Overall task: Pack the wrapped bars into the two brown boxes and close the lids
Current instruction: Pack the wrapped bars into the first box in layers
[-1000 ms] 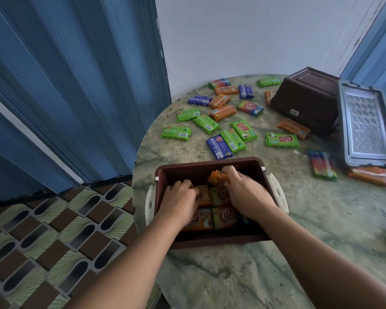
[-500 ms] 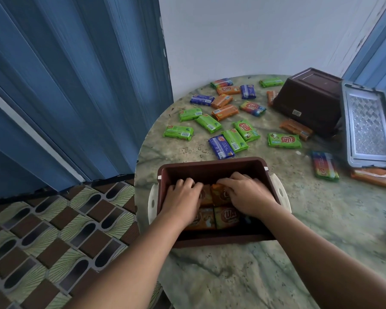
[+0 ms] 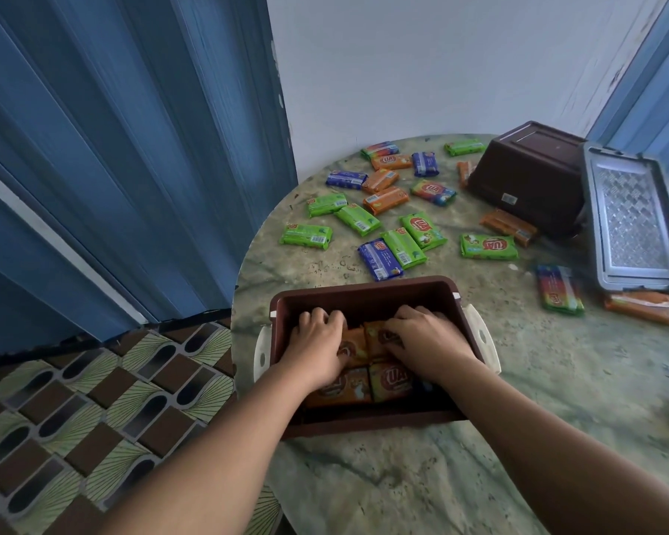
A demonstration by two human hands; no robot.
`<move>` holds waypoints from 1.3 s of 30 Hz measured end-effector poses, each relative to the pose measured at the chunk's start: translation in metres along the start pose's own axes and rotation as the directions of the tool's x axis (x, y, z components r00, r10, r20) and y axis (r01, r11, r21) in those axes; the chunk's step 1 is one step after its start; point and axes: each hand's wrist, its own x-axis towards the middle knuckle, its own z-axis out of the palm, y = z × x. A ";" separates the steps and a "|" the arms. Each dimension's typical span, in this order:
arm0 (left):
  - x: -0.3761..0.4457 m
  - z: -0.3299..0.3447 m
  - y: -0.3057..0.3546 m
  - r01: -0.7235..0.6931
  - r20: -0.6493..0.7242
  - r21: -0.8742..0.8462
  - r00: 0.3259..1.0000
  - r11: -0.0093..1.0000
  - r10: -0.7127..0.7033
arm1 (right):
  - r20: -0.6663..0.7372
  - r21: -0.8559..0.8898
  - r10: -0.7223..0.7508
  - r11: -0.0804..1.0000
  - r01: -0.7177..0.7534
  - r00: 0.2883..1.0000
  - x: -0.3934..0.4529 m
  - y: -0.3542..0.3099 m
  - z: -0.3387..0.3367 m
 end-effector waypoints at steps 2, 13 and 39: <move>-0.005 -0.006 0.003 -0.018 -0.025 -0.050 1.000 0.999 0.017 | -0.004 0.004 0.000 1.000 0.000 1.000 -0.001 -0.001 -0.001; -0.023 -0.015 0.014 0.314 0.001 -0.857 0.794 0.409 -0.608 | -0.004 0.000 0.001 1.000 -0.001 1.000 -0.002 -0.003 -0.004; -0.022 -0.011 0.020 0.244 0.130 0.272 0.949 0.931 -0.287 | 0.030 -0.017 -0.040 0.999 0.041 0.999 -0.002 -0.002 -0.005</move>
